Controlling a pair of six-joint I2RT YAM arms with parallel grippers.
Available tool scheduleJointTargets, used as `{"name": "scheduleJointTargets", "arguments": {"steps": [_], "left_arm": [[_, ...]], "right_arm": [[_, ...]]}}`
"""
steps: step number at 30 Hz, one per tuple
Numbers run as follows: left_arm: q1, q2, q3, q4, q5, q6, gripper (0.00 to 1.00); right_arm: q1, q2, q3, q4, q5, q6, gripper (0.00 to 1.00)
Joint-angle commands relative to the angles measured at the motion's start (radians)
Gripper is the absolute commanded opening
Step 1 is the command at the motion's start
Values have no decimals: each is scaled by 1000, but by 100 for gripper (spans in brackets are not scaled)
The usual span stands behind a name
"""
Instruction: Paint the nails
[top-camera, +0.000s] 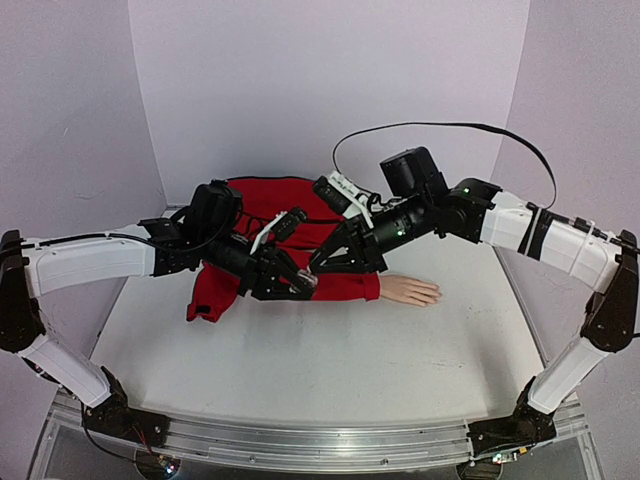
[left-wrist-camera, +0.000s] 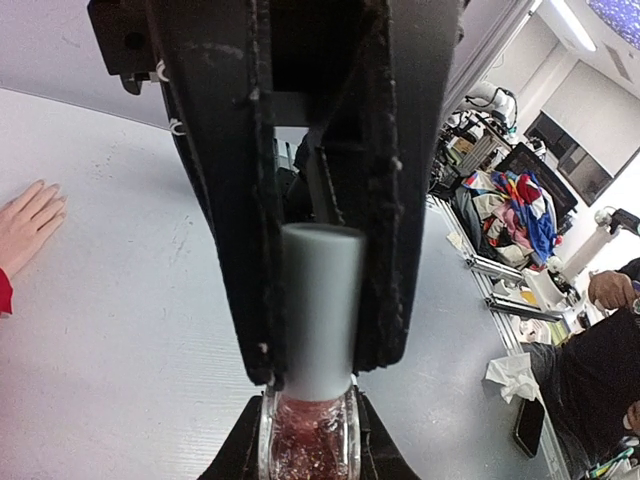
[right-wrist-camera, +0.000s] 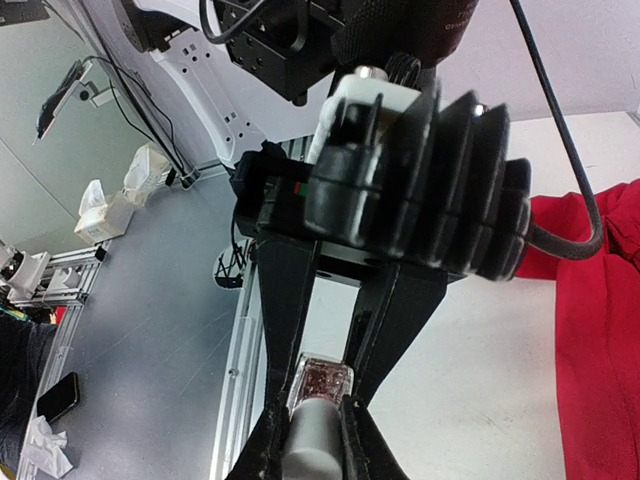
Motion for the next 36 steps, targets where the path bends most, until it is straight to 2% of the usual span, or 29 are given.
{"name": "scheduleJointTargets", "arguments": {"steps": [1,2,4,5,8,9,10,11,12,15,18,23,32,36], "left_arm": [[19,-51,33,36,-69,13,0],[19,-60,21,36,-118,43,0],[19,-77,8,36,-190,74,0],[19,-83,4,36,-214,83,0],[18,-98,-2,36,-257,99,0],[19,-99,-4,35,-260,102,0],[19,-100,-6,34,-260,105,0],[19,-100,-9,34,-259,108,0],[19,-99,-11,33,-259,109,0],[19,-98,-14,32,-259,113,0],[19,-99,-14,31,-254,115,0],[18,-102,-14,30,-248,117,0],[18,-97,-10,28,-236,115,0],[18,-96,-10,26,-236,115,0]], "right_arm": [[2,-33,5,-39,99,54,25],[2,-43,-2,-19,139,81,28],[2,-60,-22,30,164,129,27],[2,-62,-28,51,154,149,24],[2,-56,-28,75,120,197,5],[2,-56,-29,78,122,204,5],[2,-58,-30,81,123,205,14],[1,-61,-35,84,134,212,32],[2,-66,-42,90,148,219,43],[2,-71,-46,96,129,228,62],[2,-64,-43,107,142,256,68],[-2,-22,-15,122,113,308,64],[-4,8,10,165,96,337,42],[-5,20,16,169,87,341,36]]}}
